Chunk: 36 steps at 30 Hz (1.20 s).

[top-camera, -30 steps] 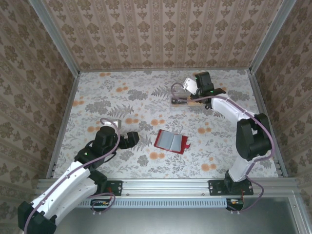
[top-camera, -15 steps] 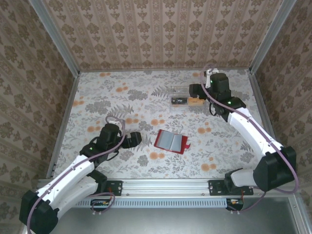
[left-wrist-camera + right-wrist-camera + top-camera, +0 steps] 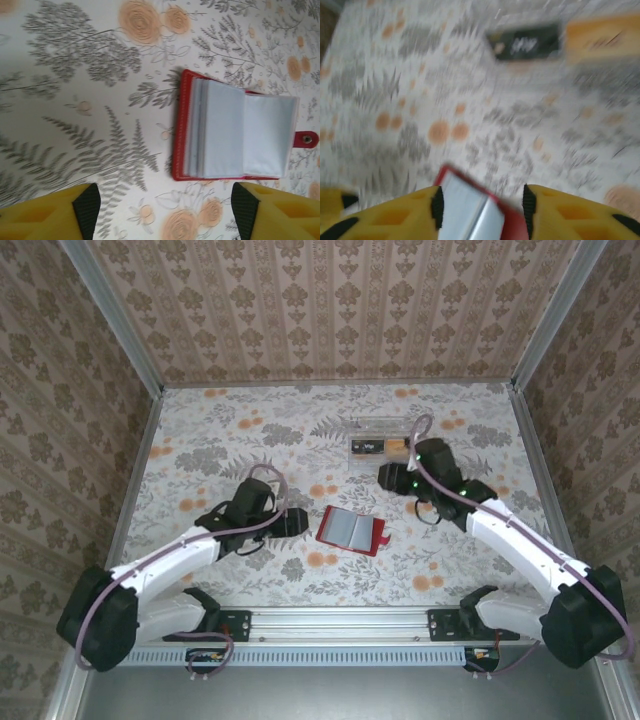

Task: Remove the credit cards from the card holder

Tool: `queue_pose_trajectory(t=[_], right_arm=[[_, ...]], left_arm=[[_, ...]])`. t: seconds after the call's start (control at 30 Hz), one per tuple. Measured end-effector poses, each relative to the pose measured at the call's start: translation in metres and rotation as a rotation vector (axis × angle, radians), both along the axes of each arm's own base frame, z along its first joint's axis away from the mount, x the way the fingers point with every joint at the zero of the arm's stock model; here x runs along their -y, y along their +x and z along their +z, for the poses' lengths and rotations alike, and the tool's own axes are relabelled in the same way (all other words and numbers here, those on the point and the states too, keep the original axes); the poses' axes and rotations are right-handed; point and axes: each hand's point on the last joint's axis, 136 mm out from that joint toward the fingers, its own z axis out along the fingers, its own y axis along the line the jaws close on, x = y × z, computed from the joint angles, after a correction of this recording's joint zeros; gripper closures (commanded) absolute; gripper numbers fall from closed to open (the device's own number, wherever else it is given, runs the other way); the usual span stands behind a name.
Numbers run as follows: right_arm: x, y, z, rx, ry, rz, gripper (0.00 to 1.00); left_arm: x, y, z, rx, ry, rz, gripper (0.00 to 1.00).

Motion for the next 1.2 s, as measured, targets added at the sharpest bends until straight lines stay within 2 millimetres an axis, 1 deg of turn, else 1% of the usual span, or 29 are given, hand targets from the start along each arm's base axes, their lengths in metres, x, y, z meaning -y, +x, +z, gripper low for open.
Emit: queue_pose_trajectory(t=[0.07,0.13,0.23,0.27,0.33,0.4,0.47,0.53,0.63,0.73,0.9,0.97,1.2], right_arm=[[-0.017,-0.023,-0.017,-0.046,-0.020,0.052,0.85],[-0.031,-0.044,-0.032,-0.086,-0.036,0.095,0.92],[-0.042,-0.066,-0.052,-0.133,-0.054,0.123,0.93],[-0.043,-0.072,-0.059,-0.149,-0.059,0.125,0.94],[-0.041,-0.079,-0.071,-0.181,-0.073,0.118,0.95],[-0.038,-0.082,-0.086,-0.215,-0.096,0.101,0.96],[-0.036,-0.083,-0.098,-0.245,-0.115,0.089,0.97],[-0.037,-0.082,-0.108,-0.267,-0.131,0.085,0.97],[-0.037,-0.082,-0.120,-0.292,-0.156,0.081,0.98],[-0.034,-0.082,-0.131,-0.316,-0.188,0.073,0.98],[-0.030,-0.083,-0.147,-0.350,-0.232,0.059,0.98],[-0.030,-0.083,-0.151,-0.356,-0.239,0.058,0.98],[-0.031,-0.081,-0.150,-0.353,-0.226,0.045,0.98]], left_arm=[[0.012,0.004,0.001,-0.001,-0.010,-0.024,0.35],[0.022,0.007,0.000,-0.007,-0.018,-0.045,0.37],[0.035,0.011,-0.003,-0.016,-0.029,-0.065,0.39],[0.037,0.012,-0.005,-0.022,-0.031,-0.069,0.43],[0.043,0.012,-0.010,-0.034,-0.035,-0.079,0.44],[0.048,0.011,-0.015,-0.050,-0.038,-0.093,0.45],[0.054,0.010,-0.018,-0.061,-0.041,-0.109,0.48],[0.060,0.008,-0.018,-0.067,-0.046,-0.124,0.48],[0.068,0.007,-0.016,-0.066,-0.058,-0.143,0.49],[0.072,0.007,-0.016,-0.063,-0.066,-0.151,0.49],[0.079,0.005,-0.026,-0.088,-0.056,-0.167,0.49],[0.081,0.004,-0.030,-0.098,-0.053,-0.174,0.49],[0.085,-0.002,-0.044,-0.133,-0.036,-0.193,0.48]])
